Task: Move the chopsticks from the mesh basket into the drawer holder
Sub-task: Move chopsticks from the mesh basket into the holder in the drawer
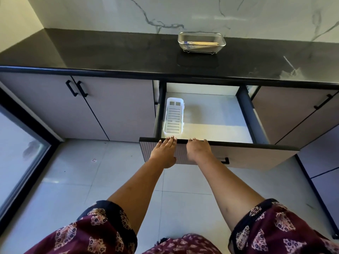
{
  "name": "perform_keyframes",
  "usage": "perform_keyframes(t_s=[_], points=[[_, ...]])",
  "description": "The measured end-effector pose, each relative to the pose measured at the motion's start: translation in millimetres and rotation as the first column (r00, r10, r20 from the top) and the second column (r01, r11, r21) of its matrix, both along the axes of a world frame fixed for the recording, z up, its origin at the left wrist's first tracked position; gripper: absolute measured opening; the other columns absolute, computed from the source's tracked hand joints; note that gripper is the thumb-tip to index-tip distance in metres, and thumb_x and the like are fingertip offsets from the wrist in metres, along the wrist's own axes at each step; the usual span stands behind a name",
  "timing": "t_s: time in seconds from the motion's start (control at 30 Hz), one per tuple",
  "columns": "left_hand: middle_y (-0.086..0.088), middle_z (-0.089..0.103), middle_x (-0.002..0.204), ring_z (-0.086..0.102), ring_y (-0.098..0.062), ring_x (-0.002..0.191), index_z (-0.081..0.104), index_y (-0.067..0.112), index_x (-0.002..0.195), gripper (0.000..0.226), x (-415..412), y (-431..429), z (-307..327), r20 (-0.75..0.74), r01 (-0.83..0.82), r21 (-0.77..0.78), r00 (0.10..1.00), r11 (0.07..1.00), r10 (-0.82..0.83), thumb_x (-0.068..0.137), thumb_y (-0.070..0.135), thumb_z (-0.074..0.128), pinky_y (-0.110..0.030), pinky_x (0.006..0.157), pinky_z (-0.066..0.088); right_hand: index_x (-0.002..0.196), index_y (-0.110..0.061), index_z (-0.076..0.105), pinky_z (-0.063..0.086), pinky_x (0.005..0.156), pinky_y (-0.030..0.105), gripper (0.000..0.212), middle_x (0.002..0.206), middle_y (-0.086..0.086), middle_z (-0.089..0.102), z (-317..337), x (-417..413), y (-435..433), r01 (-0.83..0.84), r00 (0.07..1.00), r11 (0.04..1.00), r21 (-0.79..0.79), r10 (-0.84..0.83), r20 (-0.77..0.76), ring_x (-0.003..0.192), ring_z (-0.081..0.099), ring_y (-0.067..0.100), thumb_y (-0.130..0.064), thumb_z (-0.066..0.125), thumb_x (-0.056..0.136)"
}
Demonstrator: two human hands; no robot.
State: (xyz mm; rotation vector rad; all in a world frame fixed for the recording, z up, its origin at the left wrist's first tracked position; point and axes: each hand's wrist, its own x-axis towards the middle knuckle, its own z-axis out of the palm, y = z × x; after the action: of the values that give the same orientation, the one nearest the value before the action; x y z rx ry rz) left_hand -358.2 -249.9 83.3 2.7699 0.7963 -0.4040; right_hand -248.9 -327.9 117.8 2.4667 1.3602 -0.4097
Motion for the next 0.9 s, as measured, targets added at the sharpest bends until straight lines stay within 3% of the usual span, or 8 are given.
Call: perform_keyframes(t_s=[0.13, 0.3, 0.5, 0.6, 0.77, 0.9], points=[[-0.005, 0.0, 0.162, 0.0, -0.02, 0.149, 0.0, 0.012, 0.152, 0.073, 4, 0, 6, -0.008, -0.007, 0.011, 1.0, 1.0, 0.007, 0.097, 0.029, 0.045, -0.04, 0.119, -0.001, 0.111, -0.014, 0.063, 0.038, 0.099, 0.035, 0.027, 0.119, 0.005, 0.063, 15, 3, 6, -0.034, 0.999, 0.999, 0.004, 0.034, 0.005, 0.111, 0.059, 0.024, -0.008, 0.046, 0.09], [-0.007, 0.018, 0.159, 0.012, -0.021, 0.148, 0.014, 0.01, 0.151, 0.061, 11, 13, 26, -0.018, -0.049, 0.008, 0.999, 0.999, 0.049, 0.098, 0.025, 0.041, -0.042, 0.121, 0.006, 0.115, -0.012, 0.061, 0.041, 0.093, 0.032, 0.028, 0.121, 0.006, 0.06, 29, 12, 13, -0.027, 0.999, 0.999, 0.033, 0.028, -0.032, 0.113, 0.058, 0.026, -0.008, 0.044, 0.092], [-0.006, 0.009, 0.161, 0.005, -0.02, 0.149, 0.008, 0.01, 0.152, 0.061, 1, 35, 56, 0.084, -0.207, 0.035, 0.976, 0.978, 0.203, 0.1, 0.027, 0.035, -0.042, 0.12, 0.002, 0.116, -0.014, 0.06, 0.041, 0.089, 0.032, 0.029, 0.12, 0.007, 0.064, 43, 10, 38, -0.059, 0.995, 0.989, 0.139, 0.07, -0.074, 0.112, 0.06, 0.027, -0.015, 0.049, 0.09], [-0.005, 0.007, 0.161, 0.002, -0.02, 0.149, 0.006, 0.009, 0.152, 0.064, -7, 53, 74, 0.145, -0.275, 0.036, 0.953, 0.961, 0.267, 0.1, 0.027, 0.037, -0.041, 0.12, 0.0, 0.124, -0.014, 0.051, 0.038, 0.087, 0.035, 0.035, 0.121, 0.009, 0.063, 48, 1, 60, -0.065, 0.99, 0.969, 0.239, 0.094, -0.11, 0.113, 0.057, 0.029, -0.019, 0.048, 0.089], [-0.005, 0.007, 0.161, 0.0, -0.02, 0.149, 0.004, 0.012, 0.152, 0.067, -17, 98, 88, 0.224, -0.34, 0.052, 0.92, 0.939, 0.32, 0.099, 0.03, 0.04, -0.041, 0.119, -0.001, 0.149, -0.011, 0.024, 0.035, 0.106, 0.044, 0.064, 0.142, 0.01, 0.048, 61, -9, 104, -0.088, 0.985, 0.954, 0.288, 0.127, -0.119, 0.13, 0.046, 0.03, -0.02, 0.048, 0.091], [-0.004, 0.007, 0.161, -0.001, -0.02, 0.149, 0.004, 0.012, 0.152, 0.066, -27, 146, 96, 0.261, -0.353, 0.065, 0.909, 0.934, 0.325, 0.099, 0.029, 0.04, -0.041, 0.119, -0.002, 0.154, -0.014, 0.011, 0.03, 0.113, 0.047, 0.075, 0.154, 0.007, 0.031, 59, -15, 154, -0.021, 0.983, 0.944, 0.33, 0.08, -0.164, 0.139, 0.035, 0.029, -0.022, 0.051, 0.091]])
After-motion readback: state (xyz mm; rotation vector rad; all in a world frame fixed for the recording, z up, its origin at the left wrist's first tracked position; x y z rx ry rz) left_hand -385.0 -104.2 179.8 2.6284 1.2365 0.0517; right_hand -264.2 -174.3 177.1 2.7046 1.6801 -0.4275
